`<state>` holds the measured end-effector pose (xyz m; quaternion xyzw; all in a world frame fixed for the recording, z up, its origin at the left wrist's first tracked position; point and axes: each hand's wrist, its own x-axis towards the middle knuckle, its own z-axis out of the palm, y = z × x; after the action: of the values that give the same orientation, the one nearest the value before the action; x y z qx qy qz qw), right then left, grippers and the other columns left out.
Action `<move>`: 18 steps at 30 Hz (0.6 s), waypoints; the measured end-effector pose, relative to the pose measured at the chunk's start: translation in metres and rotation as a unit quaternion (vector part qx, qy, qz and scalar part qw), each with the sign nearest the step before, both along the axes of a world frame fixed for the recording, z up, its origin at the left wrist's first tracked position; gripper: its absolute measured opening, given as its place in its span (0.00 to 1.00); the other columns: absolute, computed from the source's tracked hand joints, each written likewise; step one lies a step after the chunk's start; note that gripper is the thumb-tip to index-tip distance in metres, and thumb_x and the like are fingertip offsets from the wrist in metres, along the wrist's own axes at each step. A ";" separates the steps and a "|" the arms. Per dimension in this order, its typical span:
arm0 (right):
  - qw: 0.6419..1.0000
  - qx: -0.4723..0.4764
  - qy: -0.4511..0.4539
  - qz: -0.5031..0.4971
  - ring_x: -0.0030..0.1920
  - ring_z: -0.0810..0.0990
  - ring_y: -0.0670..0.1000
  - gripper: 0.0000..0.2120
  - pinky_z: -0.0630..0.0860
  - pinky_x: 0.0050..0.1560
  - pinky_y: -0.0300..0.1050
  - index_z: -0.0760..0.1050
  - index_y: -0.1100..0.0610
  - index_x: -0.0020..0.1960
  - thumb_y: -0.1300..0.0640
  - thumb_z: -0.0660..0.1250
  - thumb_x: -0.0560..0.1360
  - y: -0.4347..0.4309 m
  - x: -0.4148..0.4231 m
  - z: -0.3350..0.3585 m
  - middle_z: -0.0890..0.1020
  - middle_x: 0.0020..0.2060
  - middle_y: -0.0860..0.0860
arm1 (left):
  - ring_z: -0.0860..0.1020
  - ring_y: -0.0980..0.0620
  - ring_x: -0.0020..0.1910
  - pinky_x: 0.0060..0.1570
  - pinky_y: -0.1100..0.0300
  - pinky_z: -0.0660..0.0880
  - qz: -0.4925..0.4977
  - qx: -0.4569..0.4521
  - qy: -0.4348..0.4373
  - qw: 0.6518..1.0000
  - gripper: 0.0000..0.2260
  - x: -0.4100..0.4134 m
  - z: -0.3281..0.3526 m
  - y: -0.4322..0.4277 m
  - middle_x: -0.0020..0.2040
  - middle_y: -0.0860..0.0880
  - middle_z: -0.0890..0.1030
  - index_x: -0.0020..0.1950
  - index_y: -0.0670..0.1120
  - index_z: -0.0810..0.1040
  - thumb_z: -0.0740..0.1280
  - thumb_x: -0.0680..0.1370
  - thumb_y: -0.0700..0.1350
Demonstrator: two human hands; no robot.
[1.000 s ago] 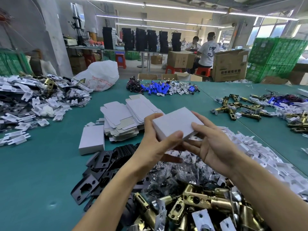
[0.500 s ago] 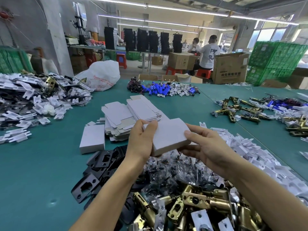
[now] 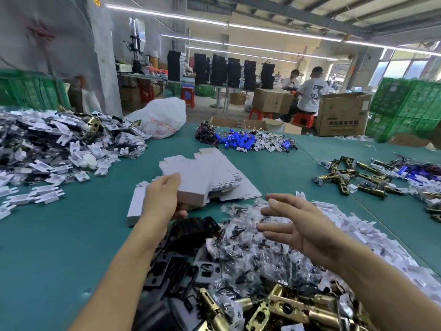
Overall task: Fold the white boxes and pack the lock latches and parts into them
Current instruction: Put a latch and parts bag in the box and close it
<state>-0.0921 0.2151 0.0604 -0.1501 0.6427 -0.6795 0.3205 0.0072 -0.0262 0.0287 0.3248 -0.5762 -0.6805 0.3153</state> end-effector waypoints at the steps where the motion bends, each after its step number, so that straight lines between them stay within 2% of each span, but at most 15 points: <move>1: 1.000 0.000 -0.001 -0.005 0.48 0.85 0.64 0.12 0.84 0.47 0.53 0.77 0.58 0.60 0.59 0.68 0.77 0.005 -0.002 -0.001 0.80 0.58 0.63 | 0.73 0.54 0.22 0.19 0.64 0.71 0.046 -0.009 -0.002 0.999 0.09 0.000 -0.006 -0.010 0.39 0.44 0.78 0.56 0.45 0.76 0.62 0.83 0.49; 4: 1.000 0.009 0.007 -0.019 0.48 0.85 0.64 0.12 0.84 0.45 0.52 0.78 0.59 0.60 0.60 0.68 0.77 0.021 -0.009 -0.006 0.82 0.55 0.64 | 0.72 0.52 0.22 0.19 0.64 0.70 0.140 -0.010 -0.014 0.990 0.13 0.004 -0.021 -0.040 0.36 0.44 0.76 0.63 0.47 0.71 0.63 0.83 0.52; 7: 1.000 0.012 0.017 -0.016 0.45 0.85 0.63 0.14 0.84 0.41 0.49 0.80 0.60 0.58 0.58 0.70 0.73 0.032 -0.013 -0.009 0.83 0.53 0.65 | 0.74 0.51 0.24 0.22 0.63 0.74 0.185 0.004 -0.025 0.982 0.15 0.007 -0.029 -0.067 0.34 0.44 0.77 0.66 0.47 0.70 0.65 0.82 0.52; 11: 1.000 0.015 0.023 -0.007 0.44 0.85 0.62 0.18 0.83 0.39 0.47 0.80 0.60 0.56 0.56 0.71 0.68 0.037 -0.016 -0.012 0.83 0.51 0.66 | 0.76 0.47 0.26 0.21 0.62 0.76 0.189 0.015 -0.063 0.980 0.12 0.008 -0.037 -0.087 0.37 0.41 0.79 0.59 0.44 0.70 0.67 0.82 0.49; 14: 1.000 0.011 0.026 0.001 0.44 0.85 0.62 0.18 0.83 0.39 0.47 0.81 0.60 0.56 0.56 0.72 0.67 0.039 -0.016 -0.014 0.83 0.50 0.65 | 0.78 0.47 0.27 0.29 0.59 0.77 0.184 -0.021 -0.129 0.974 0.13 0.016 -0.046 -0.095 0.35 0.42 0.81 0.54 0.41 0.77 0.71 0.79 0.50; 15: 1.000 0.012 0.027 0.002 0.44 0.85 0.62 0.18 0.83 0.38 0.47 0.81 0.60 0.56 0.56 0.71 0.67 0.039 -0.016 -0.015 0.83 0.50 0.65 | 0.79 0.46 0.30 0.31 0.58 0.76 0.183 -0.041 -0.146 0.971 0.13 0.019 -0.049 -0.098 0.34 0.43 0.81 0.51 0.41 0.79 0.72 0.78 0.51; 18: 0.999 0.016 0.031 -0.002 0.43 0.85 0.61 0.19 0.83 0.38 0.47 0.80 0.61 0.57 0.56 0.71 0.68 0.040 -0.017 -0.017 0.84 0.50 0.64 | 0.80 0.38 0.54 0.39 0.52 0.76 0.177 -0.103 -0.188 0.961 0.12 0.025 -0.052 -0.105 0.32 0.44 0.81 0.40 0.46 0.81 0.74 0.76 0.53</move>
<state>-0.1087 0.2551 0.0437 -0.1648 0.6632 -0.6648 0.3017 0.0318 -0.1311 -0.0230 0.5093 -0.6255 -0.4773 0.3486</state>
